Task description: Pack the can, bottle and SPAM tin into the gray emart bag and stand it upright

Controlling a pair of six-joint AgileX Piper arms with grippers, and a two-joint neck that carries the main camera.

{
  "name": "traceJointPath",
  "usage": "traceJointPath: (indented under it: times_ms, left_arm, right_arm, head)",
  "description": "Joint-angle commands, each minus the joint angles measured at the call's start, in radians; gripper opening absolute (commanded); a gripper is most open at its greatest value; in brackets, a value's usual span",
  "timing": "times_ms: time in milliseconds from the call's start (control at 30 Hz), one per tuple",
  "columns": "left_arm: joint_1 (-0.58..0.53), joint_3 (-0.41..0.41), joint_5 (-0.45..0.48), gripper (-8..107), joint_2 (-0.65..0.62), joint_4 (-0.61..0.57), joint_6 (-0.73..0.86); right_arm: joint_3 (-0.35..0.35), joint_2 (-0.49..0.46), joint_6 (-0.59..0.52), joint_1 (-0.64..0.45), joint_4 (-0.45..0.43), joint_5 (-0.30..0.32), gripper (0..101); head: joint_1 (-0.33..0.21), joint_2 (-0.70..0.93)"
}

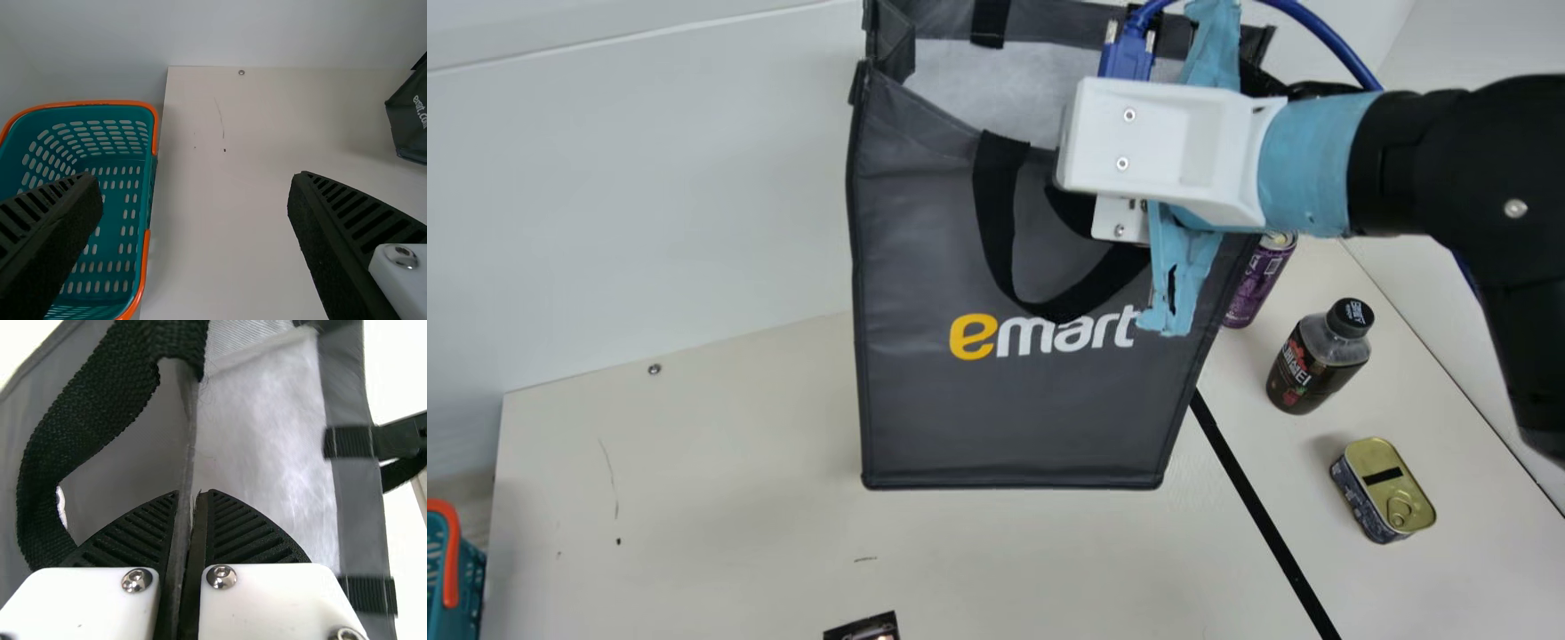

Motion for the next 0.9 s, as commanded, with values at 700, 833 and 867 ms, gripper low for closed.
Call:
traceJointPath:
  times_ms: [700,833,867]
  left_arm:
    - [0.000,0.000,0.000,90,0.000,0.000,0.000]
    - [0.000,0.000,0.000,90,0.000,0.000,0.000]
    - [0.000,0.000,0.000,90,0.000,0.000,0.000]
  right_arm:
    - [0.180,-0.172,0.099,0.233,-0.116,0.000,0]
    - [0.207,-0.187,0.118,0.263,-0.134,0.000,0]
    - [0.213,-0.190,0.123,0.270,-0.138,0.000,0]
  head:
    - [-0.023,-0.002]
    - [-0.023,-0.002]
    - [-0.023,-0.002]
